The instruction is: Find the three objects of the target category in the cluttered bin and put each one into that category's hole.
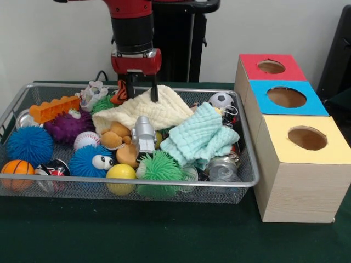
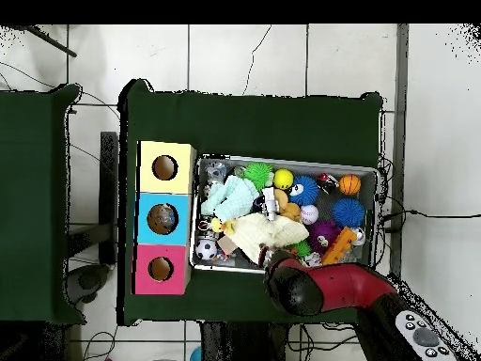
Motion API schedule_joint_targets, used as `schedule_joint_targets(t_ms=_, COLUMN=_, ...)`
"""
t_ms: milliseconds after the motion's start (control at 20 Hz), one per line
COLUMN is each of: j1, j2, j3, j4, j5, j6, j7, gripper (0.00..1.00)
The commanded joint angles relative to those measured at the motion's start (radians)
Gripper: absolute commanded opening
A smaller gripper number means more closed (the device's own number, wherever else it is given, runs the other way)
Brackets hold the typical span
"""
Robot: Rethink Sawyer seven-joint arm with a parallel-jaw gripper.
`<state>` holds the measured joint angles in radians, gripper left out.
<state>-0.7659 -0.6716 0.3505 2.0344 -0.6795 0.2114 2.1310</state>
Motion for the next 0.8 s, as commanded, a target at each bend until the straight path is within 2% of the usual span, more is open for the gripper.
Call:
schedule_joint_targets(t_ms=50, j1=-0.012, j2=-0.095, j3=0.137, j4=0.035, j5=0.093, j6=0.136, j7=-0.046, gripper=1.00)
schedule_joint_targets(t_ms=200, j1=-0.023, j2=-0.131, j3=0.187, j4=0.046, j5=0.154, j6=0.181, j7=-0.052, gripper=1.00)
schedule_joint_targets(t_ms=350, j1=-0.001, j2=-0.154, j3=0.200, j4=0.044, j5=0.194, j6=0.195, j7=-0.033, gripper=1.00)
schedule_joint_targets(t_ms=600, j1=0.081, j2=-0.143, j3=0.172, j4=0.011, j5=0.226, j6=0.167, j7=0.028, gripper=1.00)
schedule_joint_targets(t_ms=800, j1=0.103, j2=-0.124, j3=0.176, j4=-0.017, j5=0.263, j6=0.161, j7=0.032, gripper=1.00)
